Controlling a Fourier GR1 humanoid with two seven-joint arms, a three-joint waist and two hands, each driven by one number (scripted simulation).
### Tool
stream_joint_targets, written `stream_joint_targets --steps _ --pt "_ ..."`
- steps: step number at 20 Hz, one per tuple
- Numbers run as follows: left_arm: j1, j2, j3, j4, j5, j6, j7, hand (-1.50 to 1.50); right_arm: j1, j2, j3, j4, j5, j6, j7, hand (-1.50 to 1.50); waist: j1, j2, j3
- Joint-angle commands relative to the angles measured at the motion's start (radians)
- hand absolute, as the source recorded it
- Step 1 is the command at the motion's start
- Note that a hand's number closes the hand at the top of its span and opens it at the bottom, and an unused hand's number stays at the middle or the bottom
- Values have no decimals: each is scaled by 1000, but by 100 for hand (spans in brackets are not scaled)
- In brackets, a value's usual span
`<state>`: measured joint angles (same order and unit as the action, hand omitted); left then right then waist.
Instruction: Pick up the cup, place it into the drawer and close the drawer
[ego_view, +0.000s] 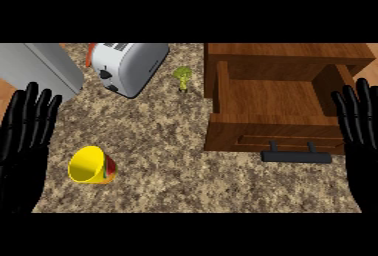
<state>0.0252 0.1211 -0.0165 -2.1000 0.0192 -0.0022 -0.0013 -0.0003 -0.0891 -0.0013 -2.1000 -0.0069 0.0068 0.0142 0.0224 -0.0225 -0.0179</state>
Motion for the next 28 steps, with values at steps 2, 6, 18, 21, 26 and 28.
stream_joint_targets --steps 2,6,18,21,26,28 --pt "10 79 71 -27 174 -146 -11 -150 -13 19 30 -7 41 -9 -53 -150 -17 22 17" --pt "70 216 137 -19 447 -424 -87 -150 -47 11 1 17 20 -15 -19 -150 0 22 14" --pt "97 218 271 332 585 -526 18 -150 -102 -48 24 68 -34 96 138 -150 -21 22 18" --pt "-52 236 262 512 530 -516 13 -150 -165 -69 -38 182 -77 123 99 -150 -26 24 18" --pt "-24 189 257 683 332 -597 -181 -150 -246 -84 -80 249 -104 145 66 -150 -23 25 17" --pt "-34 231 312 769 353 -636 -212 -150 -215 -106 -87 245 -104 179 41 -150 -24 24 17"
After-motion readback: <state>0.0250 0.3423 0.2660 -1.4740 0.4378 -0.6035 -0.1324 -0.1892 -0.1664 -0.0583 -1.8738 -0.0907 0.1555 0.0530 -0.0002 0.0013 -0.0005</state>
